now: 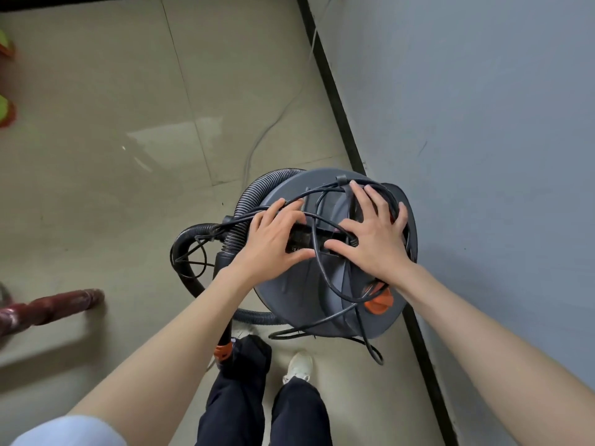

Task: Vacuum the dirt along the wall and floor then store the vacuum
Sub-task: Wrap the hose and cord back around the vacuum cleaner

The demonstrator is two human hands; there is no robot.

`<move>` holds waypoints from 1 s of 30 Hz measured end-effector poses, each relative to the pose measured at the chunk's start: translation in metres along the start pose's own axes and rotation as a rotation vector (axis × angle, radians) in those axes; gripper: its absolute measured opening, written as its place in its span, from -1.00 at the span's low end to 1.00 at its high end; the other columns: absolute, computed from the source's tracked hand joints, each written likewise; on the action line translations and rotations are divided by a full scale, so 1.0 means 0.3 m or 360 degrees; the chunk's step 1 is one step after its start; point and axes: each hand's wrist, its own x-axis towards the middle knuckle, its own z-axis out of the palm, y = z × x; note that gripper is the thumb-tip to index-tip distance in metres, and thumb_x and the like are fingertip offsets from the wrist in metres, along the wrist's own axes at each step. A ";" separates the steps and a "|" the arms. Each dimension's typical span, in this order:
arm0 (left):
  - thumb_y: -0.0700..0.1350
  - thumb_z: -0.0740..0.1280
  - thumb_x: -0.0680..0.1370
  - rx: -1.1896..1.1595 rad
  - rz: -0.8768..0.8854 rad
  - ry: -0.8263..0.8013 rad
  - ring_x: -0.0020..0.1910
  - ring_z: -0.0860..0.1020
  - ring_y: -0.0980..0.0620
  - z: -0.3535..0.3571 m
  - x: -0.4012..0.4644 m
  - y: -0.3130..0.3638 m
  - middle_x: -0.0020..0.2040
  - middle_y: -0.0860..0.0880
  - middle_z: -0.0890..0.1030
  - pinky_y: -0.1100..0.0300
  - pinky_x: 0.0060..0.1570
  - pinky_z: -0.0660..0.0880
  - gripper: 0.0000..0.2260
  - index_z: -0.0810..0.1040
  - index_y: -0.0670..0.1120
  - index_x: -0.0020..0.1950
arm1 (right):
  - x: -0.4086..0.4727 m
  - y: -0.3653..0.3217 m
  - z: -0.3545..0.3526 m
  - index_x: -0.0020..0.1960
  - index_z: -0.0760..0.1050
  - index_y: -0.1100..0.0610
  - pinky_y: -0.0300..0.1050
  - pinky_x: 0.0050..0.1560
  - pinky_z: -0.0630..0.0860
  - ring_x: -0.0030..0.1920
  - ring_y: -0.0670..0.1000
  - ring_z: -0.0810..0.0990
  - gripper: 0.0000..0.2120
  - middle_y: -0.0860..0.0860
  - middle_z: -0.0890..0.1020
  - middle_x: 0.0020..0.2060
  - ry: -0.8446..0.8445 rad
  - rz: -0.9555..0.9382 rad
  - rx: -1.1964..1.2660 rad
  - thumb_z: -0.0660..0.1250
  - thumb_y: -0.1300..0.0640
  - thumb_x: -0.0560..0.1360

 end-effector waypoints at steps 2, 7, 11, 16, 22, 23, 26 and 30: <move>0.24 0.27 0.48 0.0131 0.0029 -0.0121 0.53 -0.07 -0.01 -0.022 0.014 -0.020 0.54 0.07 0.10 0.01 0.43 -0.07 -0.47 0.37 -0.02 0.34 | 0.023 -0.014 -0.018 0.06 0.64 -0.07 0.35 0.42 -0.19 0.55 0.00 -0.18 -0.62 -0.06 -0.11 0.58 -0.0045 0.0008 -0.0022 0.24 -0.30 0.50; 0.17 0.19 0.56 0.0106 -0.0040 -0.0272 0.52 -0.04 0.06 -0.070 0.058 -0.044 0.49 0.08 0.20 0.08 0.39 -0.08 -0.59 0.44 -0.04 0.29 | 0.059 -0.032 -0.050 -0.04 0.65 -0.07 0.36 0.42 -0.21 0.55 -0.02 -0.20 -0.63 -0.10 -0.15 0.58 -0.0152 -0.0006 -0.0012 0.21 -0.29 0.51; 0.17 0.12 0.58 0.0206 -0.0040 -0.0209 0.40 0.18 0.08 -0.054 0.086 -0.035 0.29 0.06 0.40 0.07 0.23 0.00 -0.62 0.58 -0.05 0.09 | 0.069 -0.027 -0.057 -0.06 0.65 -0.07 0.40 0.41 -0.24 0.54 -0.03 -0.31 -0.61 -0.13 -0.22 0.57 -0.0264 -0.0043 -0.0037 0.17 -0.29 0.53; 0.23 0.06 0.53 0.0233 -0.0030 -0.0097 0.33 0.23 0.05 -0.047 0.087 -0.040 0.09 0.02 0.48 -0.18 0.35 -0.17 -0.53 0.63 -0.06 -0.01 | 0.084 -0.036 -0.055 -0.05 0.67 -0.07 0.42 0.40 -0.26 0.54 -0.01 -0.30 -0.54 -0.16 -0.20 0.57 -0.0283 -0.0093 -0.0091 0.15 -0.35 0.50; 0.16 0.05 0.50 0.0112 -0.0068 0.0020 0.14 0.46 -0.25 -0.029 0.081 -0.032 -0.06 -0.14 0.55 -0.08 0.20 0.17 -0.50 0.64 -0.17 -0.18 | 0.087 -0.032 -0.029 -0.16 0.67 -0.03 0.37 0.39 -0.37 0.55 -0.02 -0.27 -0.59 -0.19 -0.11 0.57 -0.0161 -0.0121 0.0046 0.20 -0.28 0.53; 0.15 0.06 0.50 0.0124 -0.0077 0.0027 0.10 0.47 -0.25 -0.029 0.078 -0.029 -0.08 -0.14 0.55 -0.02 0.17 0.15 -0.51 0.64 -0.16 -0.19 | 0.087 -0.030 -0.023 -0.16 0.67 -0.03 0.36 0.39 -0.38 0.55 -0.02 -0.27 -0.60 -0.19 -0.09 0.57 -0.0138 -0.0137 0.0072 0.20 -0.27 0.53; 0.13 0.08 0.50 0.0145 -0.0100 0.0079 0.04 0.49 -0.24 -0.041 0.084 -0.020 -0.11 -0.14 0.54 0.06 0.10 0.13 -0.54 0.64 -0.16 -0.21 | 0.101 -0.028 -0.016 -0.16 0.68 -0.03 0.35 0.37 -0.41 0.56 -0.01 -0.25 -0.62 -0.19 -0.04 0.57 -0.0081 -0.0197 0.0117 0.22 -0.24 0.54; 0.10 0.16 0.53 0.0176 -0.0177 0.0137 0.05 0.46 -0.21 -0.050 0.100 -0.025 -0.09 -0.13 0.50 0.05 0.11 0.14 -0.60 0.64 -0.16 -0.16 | 0.142 -0.019 -0.020 -0.18 0.68 -0.03 0.35 0.37 -0.40 0.56 -0.02 -0.21 -0.57 -0.19 0.01 0.56 -0.0027 -0.0282 0.0133 0.18 -0.28 0.53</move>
